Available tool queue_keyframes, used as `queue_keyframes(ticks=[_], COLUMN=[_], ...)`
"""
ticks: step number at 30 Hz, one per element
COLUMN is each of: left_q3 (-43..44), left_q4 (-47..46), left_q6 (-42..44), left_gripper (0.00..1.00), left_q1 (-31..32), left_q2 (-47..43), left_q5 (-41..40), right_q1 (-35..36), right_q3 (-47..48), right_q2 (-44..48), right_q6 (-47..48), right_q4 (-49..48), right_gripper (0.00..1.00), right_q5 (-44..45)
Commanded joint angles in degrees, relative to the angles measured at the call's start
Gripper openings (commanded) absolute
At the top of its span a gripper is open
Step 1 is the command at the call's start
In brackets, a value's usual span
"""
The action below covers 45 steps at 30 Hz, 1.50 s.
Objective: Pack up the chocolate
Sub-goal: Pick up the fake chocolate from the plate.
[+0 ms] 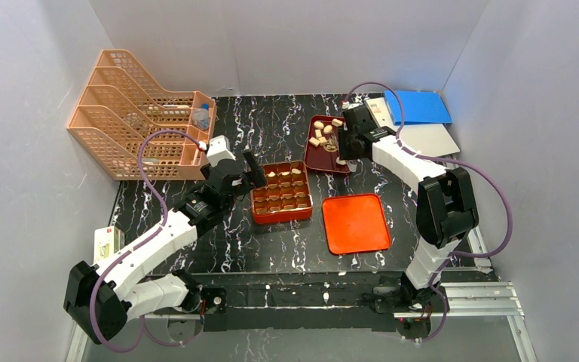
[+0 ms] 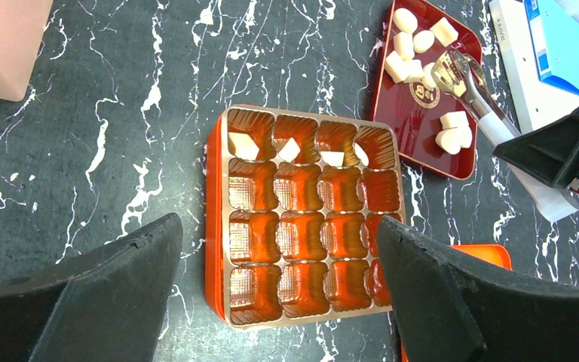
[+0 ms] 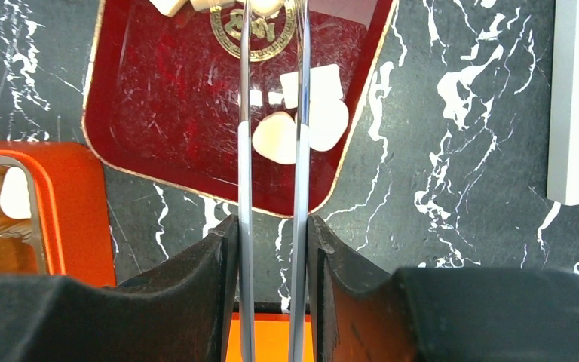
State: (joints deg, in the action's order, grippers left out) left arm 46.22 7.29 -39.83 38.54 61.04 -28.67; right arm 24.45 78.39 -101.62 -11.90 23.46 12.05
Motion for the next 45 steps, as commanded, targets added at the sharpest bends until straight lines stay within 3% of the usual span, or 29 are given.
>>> queue_keyframes(ticks=[1,16,45], left_q3=[-0.4,-0.6,-1.0], left_q4=[0.0,0.1,-0.4], left_q6=[-0.1,-0.4,-0.2], left_gripper=[0.98,0.98,0.98], left_q1=[-0.4,-0.4,-0.3], left_q2=[-1.1,-1.5,-0.8], left_q5=[-0.2,-0.1,-0.4], right_q1=[-0.9,-1.2,-1.2], right_q3=[-1.0,-0.5,1.4], right_q2=[3.2,5.4,0.9], right_q6=[-0.3,0.3,0.9], right_q4=[-0.9,-2.2,-2.0], right_gripper=[0.43,0.43,0.43], right_q5=[2.0,0.8,0.6])
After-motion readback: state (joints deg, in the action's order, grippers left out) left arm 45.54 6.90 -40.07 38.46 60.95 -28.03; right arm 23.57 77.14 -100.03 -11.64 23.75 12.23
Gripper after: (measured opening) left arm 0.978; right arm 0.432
